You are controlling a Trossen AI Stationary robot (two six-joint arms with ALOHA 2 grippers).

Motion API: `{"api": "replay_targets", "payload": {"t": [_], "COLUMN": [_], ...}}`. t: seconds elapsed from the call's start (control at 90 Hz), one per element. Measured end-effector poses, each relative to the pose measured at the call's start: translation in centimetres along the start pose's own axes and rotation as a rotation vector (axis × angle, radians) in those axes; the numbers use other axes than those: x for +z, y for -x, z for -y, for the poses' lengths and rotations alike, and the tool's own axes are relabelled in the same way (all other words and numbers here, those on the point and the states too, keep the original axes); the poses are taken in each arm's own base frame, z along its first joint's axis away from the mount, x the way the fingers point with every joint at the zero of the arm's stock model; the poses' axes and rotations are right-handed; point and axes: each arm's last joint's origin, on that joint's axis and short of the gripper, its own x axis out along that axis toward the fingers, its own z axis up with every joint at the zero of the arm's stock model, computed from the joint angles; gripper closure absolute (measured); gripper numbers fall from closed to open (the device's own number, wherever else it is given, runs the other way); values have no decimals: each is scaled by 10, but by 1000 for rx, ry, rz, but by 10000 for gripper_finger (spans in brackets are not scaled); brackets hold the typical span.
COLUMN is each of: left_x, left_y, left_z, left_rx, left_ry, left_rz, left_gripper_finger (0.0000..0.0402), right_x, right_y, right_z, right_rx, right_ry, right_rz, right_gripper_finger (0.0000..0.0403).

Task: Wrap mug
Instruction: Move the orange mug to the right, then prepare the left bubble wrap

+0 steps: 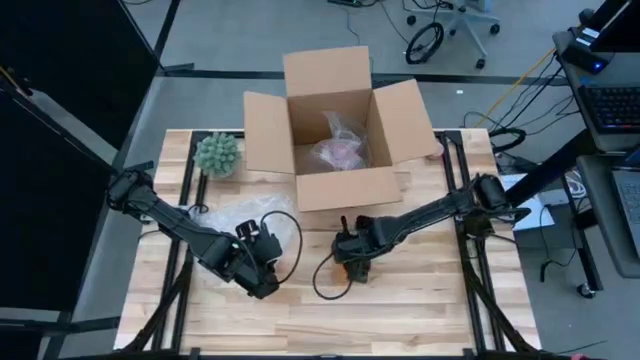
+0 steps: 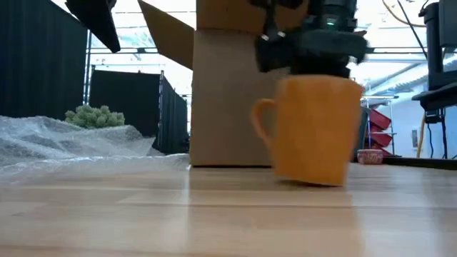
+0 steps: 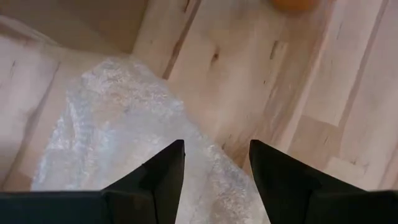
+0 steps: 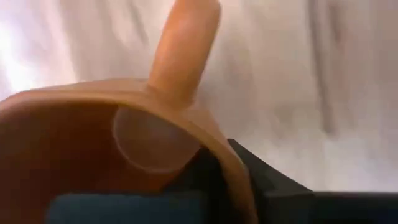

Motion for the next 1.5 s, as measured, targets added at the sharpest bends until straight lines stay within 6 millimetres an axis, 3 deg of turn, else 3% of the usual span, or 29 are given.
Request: {"api": "replay_targets", "payload": {"t": [0.144, 0.433, 0.611, 0.767, 0.967, 1.133, 1.311, 1.5], "left_x": [-7, -31, -28, -26, -24, -21, -21, -29], "left_y": [-1, -35, -47, -52, -53, -58, -80, -104], "left_z": [5, -8, -17, -19, -18, -17, -19, -33], "left_rx": [-11, 83, 108, 100, 87, 55, 7, 36], "left_ry": [25, 59, 76, 83, 72, 104, 187, 281], "left_rz": [0, -103, -120, -111, -93, -58, 20, 33], "left_gripper_finger": [231, 231, 231, 231, 231, 231, 231, 231], "right_x": [-20, -88, -108, -112, -109, -110, -109, -109], "right_y": [16, 5, -1, 0, 27, 71, 115, 127], "right_z": [13, 64, 86, 94, 95, 100, 105, 102], "right_rx": [-53, -58, -33, -28, 25, 44, 123, 138], "right_ry": [-11, -187, -285, -313, -307, -322, -337, -302], "right_rz": [-37, -22, 15, 30, 79, 110, 268, 377], "right_gripper_finger": [399, 401, 390, 352, 264, 205, 179, 179]}}
